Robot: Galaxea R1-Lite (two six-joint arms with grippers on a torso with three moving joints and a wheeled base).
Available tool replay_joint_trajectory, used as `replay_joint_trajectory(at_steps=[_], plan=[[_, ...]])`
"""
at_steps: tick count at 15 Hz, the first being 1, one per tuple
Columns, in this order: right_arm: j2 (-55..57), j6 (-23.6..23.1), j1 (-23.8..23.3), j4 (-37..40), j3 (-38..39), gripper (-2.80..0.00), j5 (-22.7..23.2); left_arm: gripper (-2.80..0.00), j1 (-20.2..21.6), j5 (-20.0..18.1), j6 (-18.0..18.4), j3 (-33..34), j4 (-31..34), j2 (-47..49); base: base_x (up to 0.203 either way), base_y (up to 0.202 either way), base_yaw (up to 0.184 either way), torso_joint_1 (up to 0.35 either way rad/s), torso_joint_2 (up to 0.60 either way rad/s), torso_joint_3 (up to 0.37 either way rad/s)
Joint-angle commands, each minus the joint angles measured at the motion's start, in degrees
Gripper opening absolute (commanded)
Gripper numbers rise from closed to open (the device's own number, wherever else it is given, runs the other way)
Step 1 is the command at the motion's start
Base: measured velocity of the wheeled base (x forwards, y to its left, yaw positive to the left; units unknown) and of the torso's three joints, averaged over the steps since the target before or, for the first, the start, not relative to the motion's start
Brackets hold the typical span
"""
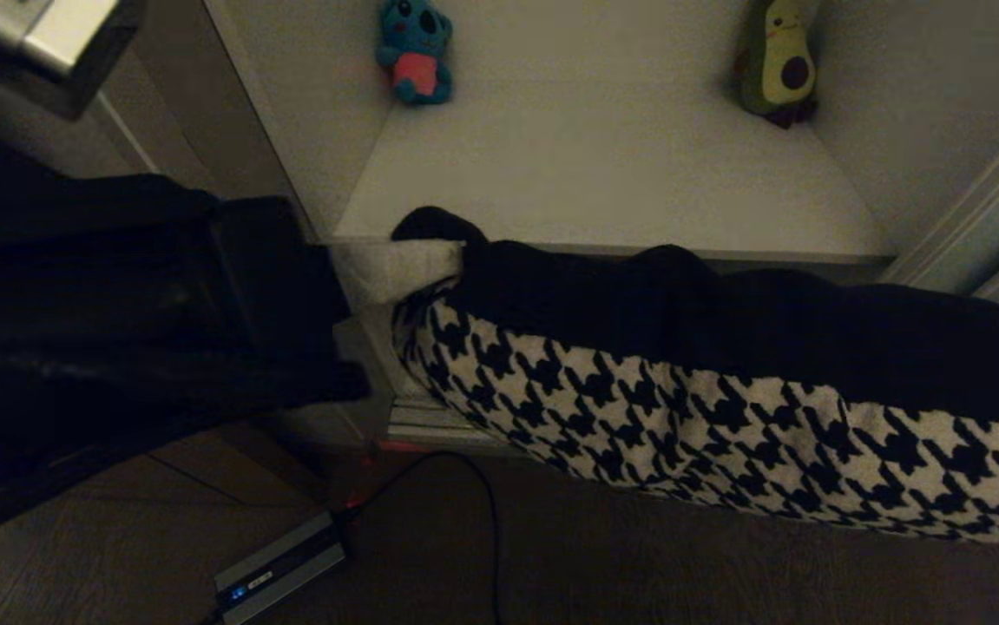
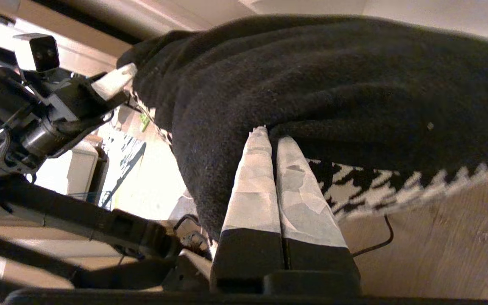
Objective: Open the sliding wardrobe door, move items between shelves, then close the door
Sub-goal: Place the pillow on the lower shelf
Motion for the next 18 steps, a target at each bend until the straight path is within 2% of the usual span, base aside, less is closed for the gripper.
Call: replay_joint_trajectory(at_steps=[1, 5, 15, 18], plan=[[3.3, 0.2, 0.0, -1.0, 0.0, -2.80, 0.3, -2.80, 0.1, 0.2, -0.4, -1.9, -0.1, 4.8, 0.000, 0.000, 0.000, 0.000, 0.00, 0.000], [7.0, 0.3, 0.0, -4.1, -0.1, -2.80, 0.1, -2.80, 0.6, 1.8, -0.8, -5.7, -0.5, 10.9, 0.000, 0.000, 0.000, 0.000, 0.00, 0.000], [7.3, 0.4, 0.1, -4.3, 1.2, -2.80, 0.2, -2.80, 0.6, 3.5, -0.2, -4.4, -2.3, 11.5, 0.000, 0.000, 0.000, 0.000, 0.00, 0.000], [7.2, 0.5, 0.1, -4.3, 1.3, -2.80, 0.1, -2.80, 0.5, 3.4, -0.2, -1.6, -2.3, 9.5, 0.000, 0.000, 0.000, 0.000, 0.00, 0.000]])
